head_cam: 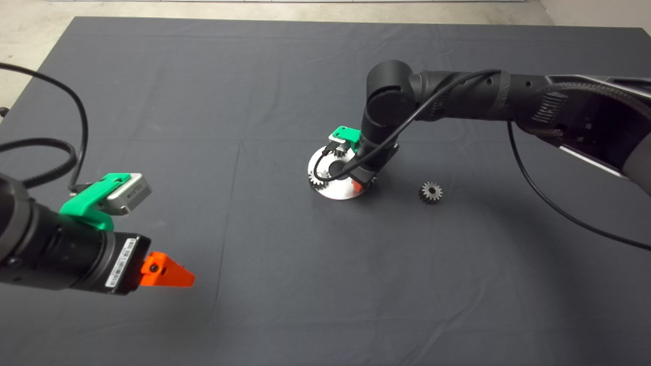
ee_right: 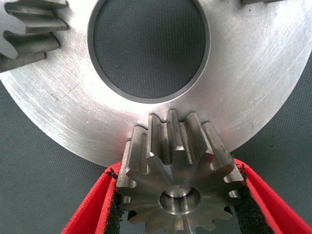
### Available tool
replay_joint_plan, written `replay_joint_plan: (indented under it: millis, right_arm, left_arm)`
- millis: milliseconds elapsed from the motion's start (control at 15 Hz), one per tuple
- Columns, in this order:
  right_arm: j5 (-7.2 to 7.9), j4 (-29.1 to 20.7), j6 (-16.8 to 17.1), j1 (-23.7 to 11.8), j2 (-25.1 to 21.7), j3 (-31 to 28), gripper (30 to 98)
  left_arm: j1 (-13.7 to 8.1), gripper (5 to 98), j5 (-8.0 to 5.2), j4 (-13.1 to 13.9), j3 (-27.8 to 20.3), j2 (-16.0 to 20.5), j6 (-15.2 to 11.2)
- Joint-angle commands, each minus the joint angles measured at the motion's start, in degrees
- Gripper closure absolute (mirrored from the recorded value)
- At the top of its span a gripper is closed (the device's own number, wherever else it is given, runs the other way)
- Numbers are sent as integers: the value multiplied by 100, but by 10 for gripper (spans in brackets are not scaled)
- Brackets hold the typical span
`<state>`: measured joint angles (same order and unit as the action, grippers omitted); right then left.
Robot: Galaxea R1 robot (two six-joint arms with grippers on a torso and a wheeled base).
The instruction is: Remove an incorrectly installed larger gear and replace it with the correct smaller gear
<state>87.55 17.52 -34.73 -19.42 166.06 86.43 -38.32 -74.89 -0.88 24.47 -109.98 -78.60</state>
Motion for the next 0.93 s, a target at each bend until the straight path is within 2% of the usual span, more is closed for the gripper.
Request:
replay_joint_plan:
  millis: [0, 667, 867]
  right_arm:
    - [561, -144, 28, -300, 10, -58, 789]
    - [552, -266, 36, -492, 63, -75, 791]
    - [561, -354, 28, -607, 28, -277, 791]
  left_arm:
    - [-71, 54, 62, 61, -84, 7, 19]
    - [-71, 54, 88, 61, -84, 16, 21]
    - [-71, 54, 88, 61, -84, 33, 21]
